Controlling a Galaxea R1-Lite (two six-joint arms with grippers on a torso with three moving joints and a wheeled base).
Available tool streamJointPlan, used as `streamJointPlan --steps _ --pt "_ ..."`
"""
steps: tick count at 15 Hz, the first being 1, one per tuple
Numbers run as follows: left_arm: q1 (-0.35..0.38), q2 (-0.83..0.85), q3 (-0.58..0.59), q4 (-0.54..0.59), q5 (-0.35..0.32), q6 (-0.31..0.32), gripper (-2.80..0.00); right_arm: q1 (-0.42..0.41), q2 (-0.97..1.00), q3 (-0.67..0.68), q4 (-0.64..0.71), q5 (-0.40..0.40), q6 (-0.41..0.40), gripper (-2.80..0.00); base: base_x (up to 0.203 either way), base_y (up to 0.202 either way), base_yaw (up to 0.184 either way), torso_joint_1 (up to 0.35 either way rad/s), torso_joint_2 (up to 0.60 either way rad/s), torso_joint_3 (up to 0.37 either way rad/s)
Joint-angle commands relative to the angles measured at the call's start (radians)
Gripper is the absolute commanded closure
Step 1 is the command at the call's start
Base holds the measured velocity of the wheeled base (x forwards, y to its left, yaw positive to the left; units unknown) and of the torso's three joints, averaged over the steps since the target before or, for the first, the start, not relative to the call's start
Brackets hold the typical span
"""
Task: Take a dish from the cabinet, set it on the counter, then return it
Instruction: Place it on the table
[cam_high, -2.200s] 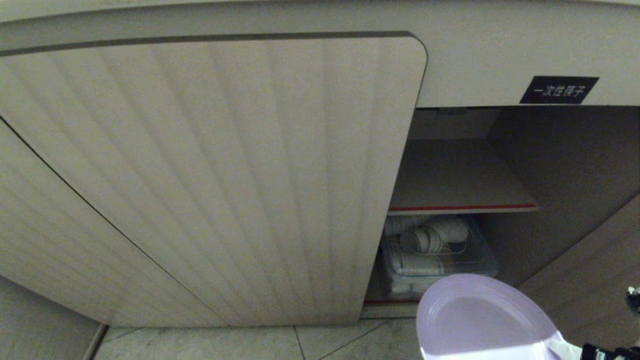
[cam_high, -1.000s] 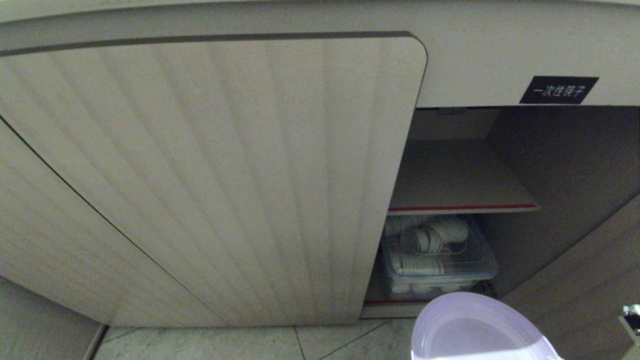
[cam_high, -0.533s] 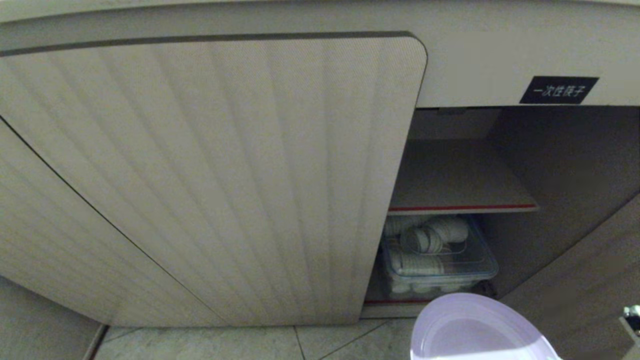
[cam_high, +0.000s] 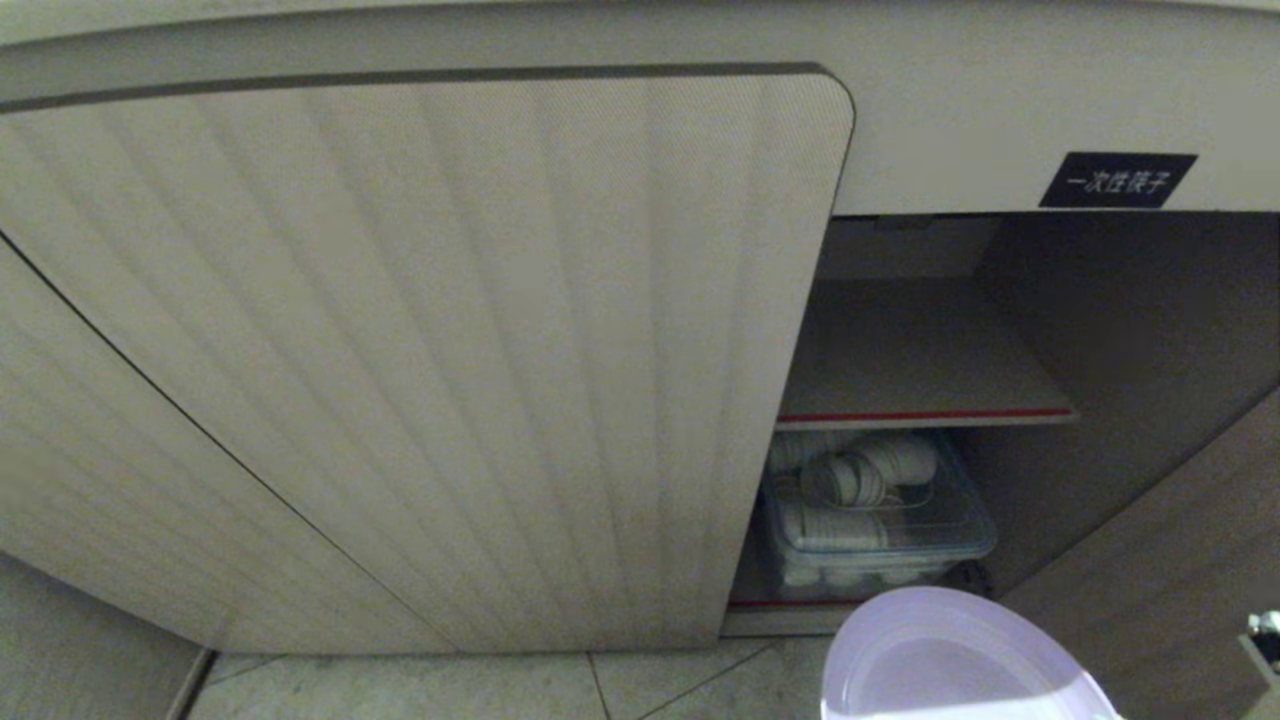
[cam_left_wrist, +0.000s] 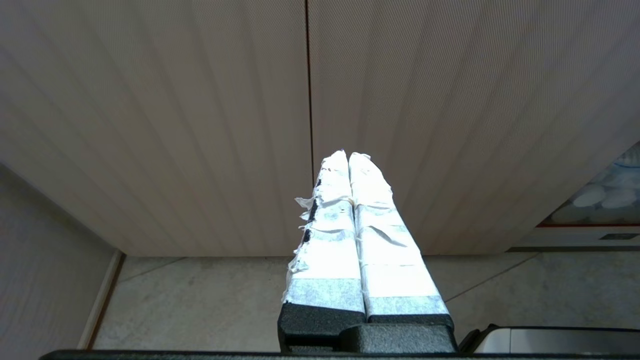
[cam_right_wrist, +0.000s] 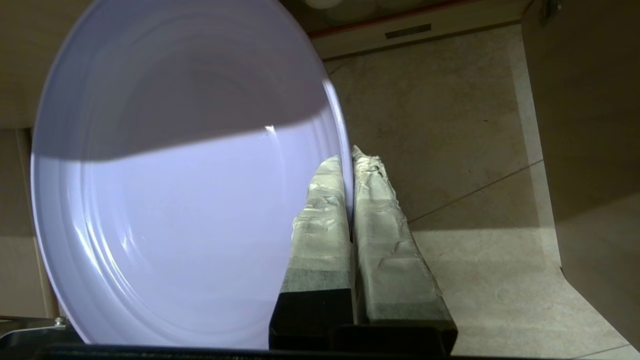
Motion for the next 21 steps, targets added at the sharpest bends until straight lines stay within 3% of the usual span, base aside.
streamJointPlan --steps 1,21 --pt "0.0 0.0 0.0 0.0 0.0 0.0 0.0 0.0 0.003 0.0 0.0 0.001 0.004 0.0 0.0 0.0 0.0 0.0 0.0 0.0" --pt "0.0 0.0 0.0 0.0 0.0 0.0 0.0 0.075 -0.017 0.002 0.001 -0.009 0.012 0.0 0.0 0.0 0.0 0.0 0.0 0.0"
